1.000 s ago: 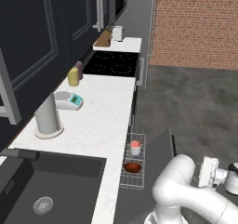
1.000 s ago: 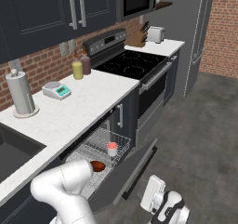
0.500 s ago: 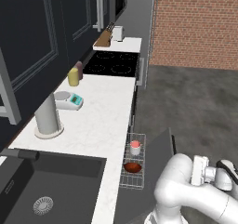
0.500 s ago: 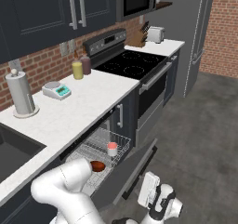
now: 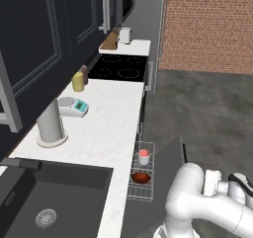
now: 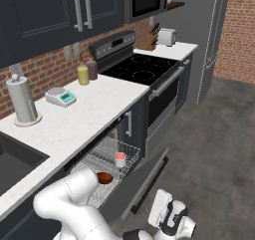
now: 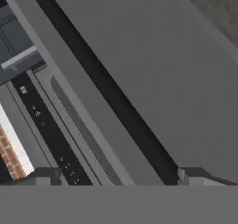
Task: Pick up the cup and bowl from the counter, place them in the dishwasher, and close the dishwasher door.
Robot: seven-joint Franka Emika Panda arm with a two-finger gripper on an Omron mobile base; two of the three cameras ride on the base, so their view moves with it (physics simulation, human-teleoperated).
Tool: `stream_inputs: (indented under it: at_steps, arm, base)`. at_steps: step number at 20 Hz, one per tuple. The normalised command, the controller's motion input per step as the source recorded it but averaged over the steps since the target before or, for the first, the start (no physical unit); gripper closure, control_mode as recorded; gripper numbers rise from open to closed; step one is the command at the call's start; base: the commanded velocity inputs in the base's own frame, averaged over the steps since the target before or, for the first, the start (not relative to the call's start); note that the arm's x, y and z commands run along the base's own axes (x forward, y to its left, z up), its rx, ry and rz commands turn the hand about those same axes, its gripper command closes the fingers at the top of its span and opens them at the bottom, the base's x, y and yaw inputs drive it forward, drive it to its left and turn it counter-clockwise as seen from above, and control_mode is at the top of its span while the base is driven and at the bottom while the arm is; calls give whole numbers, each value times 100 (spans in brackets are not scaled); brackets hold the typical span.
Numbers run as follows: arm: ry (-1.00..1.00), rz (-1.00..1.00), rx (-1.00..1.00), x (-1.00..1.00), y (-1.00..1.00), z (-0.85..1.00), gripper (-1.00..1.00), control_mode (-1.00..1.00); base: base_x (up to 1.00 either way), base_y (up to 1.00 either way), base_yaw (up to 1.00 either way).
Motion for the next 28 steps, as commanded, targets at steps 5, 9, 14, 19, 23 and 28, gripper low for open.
stream_inputs:
  at_steps: [5, 9, 14, 19, 23, 28]
  arm:
    - [2, 5, 5, 28, -12, -76, -100, -100]
    - [9, 1, 1, 61, 0, -69, -100, -100]
    - [6, 0, 0, 58, 8, -62, -100, -100]
    - [-1, 2, 0, 23, 70, -37, -100, -100]
    - [-9, 2, 3, 22, 100, -25, -100, -100]
    - [-1, 8, 15, 27, 100, -5, -100, -100]
  base:
    - [0, 0, 0]
    - [0, 0, 0]
    - [0, 0, 0]
    - [0, 0, 0]
    - [0, 0, 0]
    - [0, 0, 0]
